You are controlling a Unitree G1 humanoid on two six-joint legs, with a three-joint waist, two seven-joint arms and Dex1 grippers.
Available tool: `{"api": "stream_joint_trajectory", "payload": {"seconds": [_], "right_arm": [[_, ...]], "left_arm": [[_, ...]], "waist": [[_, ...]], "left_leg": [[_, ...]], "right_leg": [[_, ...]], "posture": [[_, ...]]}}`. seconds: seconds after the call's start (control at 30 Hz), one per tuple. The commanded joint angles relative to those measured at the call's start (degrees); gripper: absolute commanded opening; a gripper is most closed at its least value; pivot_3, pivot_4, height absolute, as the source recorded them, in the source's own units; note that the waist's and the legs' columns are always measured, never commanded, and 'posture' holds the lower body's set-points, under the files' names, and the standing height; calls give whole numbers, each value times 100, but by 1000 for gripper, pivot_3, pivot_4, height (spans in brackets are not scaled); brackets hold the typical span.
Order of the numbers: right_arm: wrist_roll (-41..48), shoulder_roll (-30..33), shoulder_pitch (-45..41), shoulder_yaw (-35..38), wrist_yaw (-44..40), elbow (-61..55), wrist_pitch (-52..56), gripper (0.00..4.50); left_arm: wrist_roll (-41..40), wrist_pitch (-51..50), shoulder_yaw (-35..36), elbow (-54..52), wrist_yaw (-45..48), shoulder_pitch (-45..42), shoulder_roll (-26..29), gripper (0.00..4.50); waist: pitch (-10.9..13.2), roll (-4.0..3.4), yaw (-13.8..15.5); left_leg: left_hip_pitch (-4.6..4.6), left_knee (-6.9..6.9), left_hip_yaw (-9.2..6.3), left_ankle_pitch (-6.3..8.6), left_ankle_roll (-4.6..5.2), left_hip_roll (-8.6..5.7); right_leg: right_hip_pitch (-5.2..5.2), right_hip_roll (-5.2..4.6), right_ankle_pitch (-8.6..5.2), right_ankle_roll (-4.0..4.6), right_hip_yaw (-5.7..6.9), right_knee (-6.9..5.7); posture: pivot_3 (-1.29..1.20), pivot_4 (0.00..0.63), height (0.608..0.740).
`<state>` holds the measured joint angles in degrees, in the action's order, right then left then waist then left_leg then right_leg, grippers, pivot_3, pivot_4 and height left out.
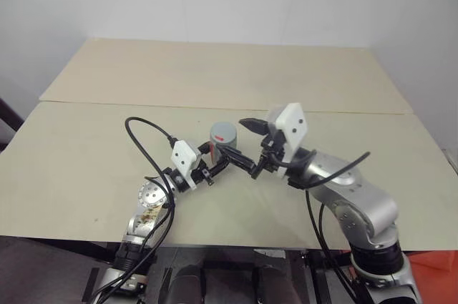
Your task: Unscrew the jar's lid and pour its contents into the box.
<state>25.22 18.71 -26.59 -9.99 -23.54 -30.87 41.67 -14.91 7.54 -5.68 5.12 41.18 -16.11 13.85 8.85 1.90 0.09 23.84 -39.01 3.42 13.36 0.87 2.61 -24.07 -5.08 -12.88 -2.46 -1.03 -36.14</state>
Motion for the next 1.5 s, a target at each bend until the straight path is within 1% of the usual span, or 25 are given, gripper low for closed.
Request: {"api": "stream_joint_trajectory", "payload": {"seconds": [0.03, 0.13, 0.4, 0.63, 0.73, 0.8, 0.83, 0.87, 1.07, 1.1, 1.27, 1.37, 1.5], "right_arm": [[-236, -135, -194, -34, 63, 138, -329, 4500], [-396, -238, -232, -82, 78, 287, -426, 4500], [-536, -197, -183, -307, -243, 306, -533, 4500], [-490, -298, -156, -244, -244, 319, -474, 4500], [-495, -332, -136, -218, -198, 310, -464, 3947], [-508, -325, -113, -210, -194, 305, -479, 3343], [-540, -313, -97, -221, -182, 304, -497, 2956], [-559, -313, -84, -225, -167, 304, -505, 2760], [-662, -201, -32, -235, -301, 384, -644, 2761], [-636, -153, -44, -218, -397, 424, -675, 2761], [-211, 252, -296, 17, -1388, 852, -905, 2761], [49, 551, -629, 109, -2214, 1344, -1076, 2761], [390, 878, -1241, 26, -3852, 2355, -1492, 2761]], "left_arm": [[-15, 58, -1, -281, 17, -67, -5, 2092], [38, 97, -9, -255, -5, -75, -2, 2092], [78, 130, -20, -201, -2, -85, -37, 2092], [87, 120, -15, -187, 21, -82, -80, 2092], [92, 127, -18, -179, 35, -65, -86, 2092], [103, 127, -28, -166, 38, -60, -92, 2092], [107, 122, -33, -159, 45, -57, -93, 2092], [110, 120, -37, -153, 53, -54, -93, 2092], [80, 123, -54, -209, 155, -54, -47, 2092], [58, 122, -53, -234, 193, -56, -30, 2092], [-277, 53, -49, -526, 674, -28, 146, 2092], [-478, -23, -72, -705, 966, 11, 291, 2092], [-603, -136, -153, -901, 1205, 20, 419, 2092]], "waist": [[0, 0, -7], [0, 0, -7], [0, 0, -24], [0, 0, -27], [0, 0, -30], [0, 0, -28], [0, 0, -30], [0, 0, -33], [0, 0, -39], [0, 0, -40], [0, 0, -62], [0, 0, -77], [1, -1, -78]], "left_leg": [[0, 0, 0, 0, 0, 0], [0, 1, 0, 0, 0, 0], [0, 1, 0, 0, 0, 1], [0, 1, 0, 0, 0, 1], [0, 2, 0, 0, 0, 1], [0, 2, 0, 0, 0, 1], [0, 2, 0, 0, 0, 1], [0, 2, 0, 0, 0, 1], [1, 2, 0, 0, 0, 1], [1, 2, 0, 0, 0, 1], [1, 3, 1, 0, 0, 1], [0, 3, 1, 0, 0, 3], [0, 4, 1, 0, 0, 4]], "right_leg": [[0, 0, 0, 0, 0, 0], [0, -1, 0, 0, 1, 1], [-1, 0, 0, 0, 1, 1], [-1, 0, 0, 0, 1, 1], [-1, 0, 0, 0, 2, 1], [-1, -1, 0, 0, 2, 1], [-1, -1, 0, 0, 2, 2], [-1, -1, 0, 0, 2, 2], [-1, -1, 0, 0, 2, 2], [-1, -1, 0, 0, 2, 2], [-1, -1, 0, 0, 2, 3], [-1, 0, 0, 0, 2, 4], [-1, 2, 0, 0, 2, 6]], "posture": [[0, 150, 740], [0, 150, 740], [0, 150, 740], [0, 150, 740], [0, 150, 740], [0, 150, 740], [0, 150, 740], [0, 150, 740], [0, 150, 740], [0, 150, 740], [0, 150, 740], [0, 150, 740], [0, 150, 740]]}}
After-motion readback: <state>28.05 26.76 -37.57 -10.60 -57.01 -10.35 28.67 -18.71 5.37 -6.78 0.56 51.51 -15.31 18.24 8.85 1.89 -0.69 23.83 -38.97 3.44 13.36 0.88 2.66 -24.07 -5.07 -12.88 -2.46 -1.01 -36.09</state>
